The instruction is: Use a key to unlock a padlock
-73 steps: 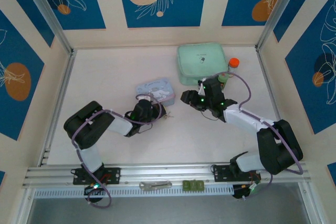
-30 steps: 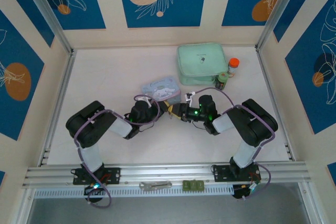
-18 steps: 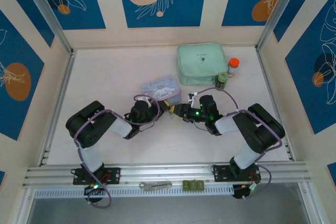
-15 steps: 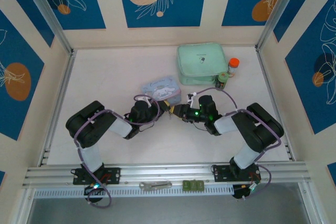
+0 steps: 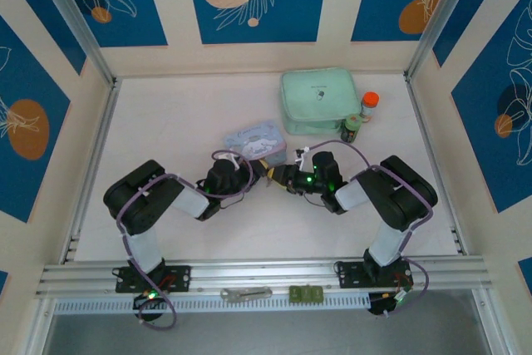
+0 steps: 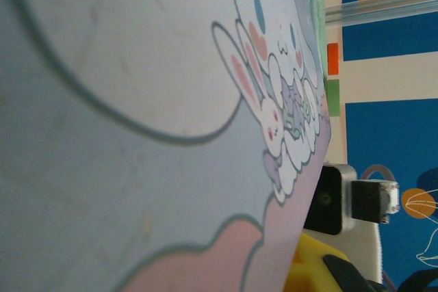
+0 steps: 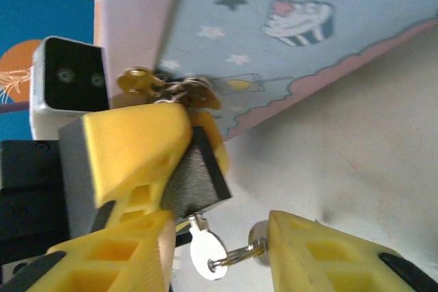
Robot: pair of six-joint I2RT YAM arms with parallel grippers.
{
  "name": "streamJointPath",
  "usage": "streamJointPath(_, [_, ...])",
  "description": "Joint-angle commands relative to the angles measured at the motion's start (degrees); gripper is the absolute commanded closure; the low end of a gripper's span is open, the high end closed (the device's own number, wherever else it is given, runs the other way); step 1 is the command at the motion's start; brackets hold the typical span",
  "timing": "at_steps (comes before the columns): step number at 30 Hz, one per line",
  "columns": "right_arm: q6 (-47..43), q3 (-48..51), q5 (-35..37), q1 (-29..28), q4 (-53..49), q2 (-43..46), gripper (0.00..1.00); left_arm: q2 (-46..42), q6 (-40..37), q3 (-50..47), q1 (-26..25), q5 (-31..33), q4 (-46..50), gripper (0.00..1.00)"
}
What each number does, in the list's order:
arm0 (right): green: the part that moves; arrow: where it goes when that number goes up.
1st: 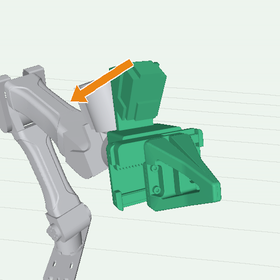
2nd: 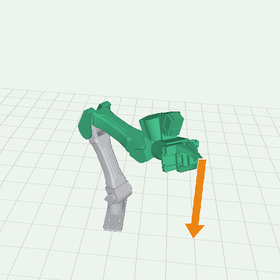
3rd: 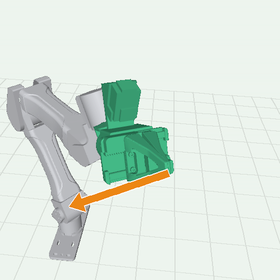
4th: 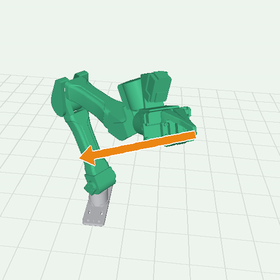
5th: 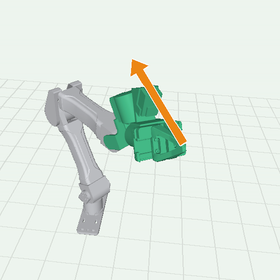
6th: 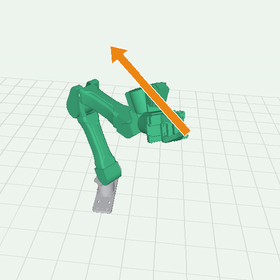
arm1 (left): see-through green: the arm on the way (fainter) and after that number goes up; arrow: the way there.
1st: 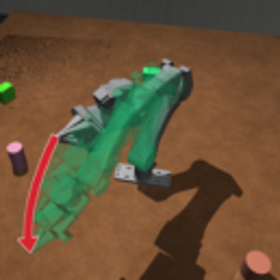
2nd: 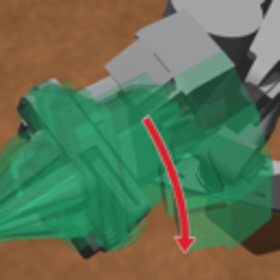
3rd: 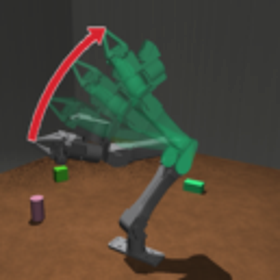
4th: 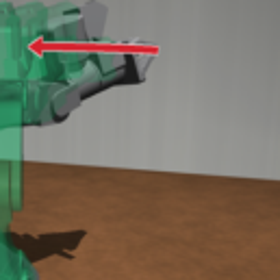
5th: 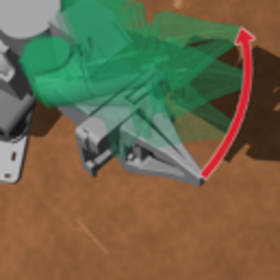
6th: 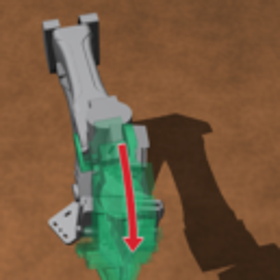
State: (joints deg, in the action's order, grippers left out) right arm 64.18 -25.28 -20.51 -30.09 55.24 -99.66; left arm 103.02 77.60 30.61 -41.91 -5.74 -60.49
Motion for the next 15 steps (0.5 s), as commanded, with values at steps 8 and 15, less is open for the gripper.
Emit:
streamJointPath(8, [-1.28,-1.66,-3.11,0.13,1.86,-1.38,0.64,-4.05,0.18,0.22,-0.45,-1.12,-3.05,1.0])
streamJointPath(15, [2.11,-0.48,-4.42,-0.15,8.48,-4.48,0.78,-3.62,0.22,0.61,-0.43,-0.9,-3.65,1.0])
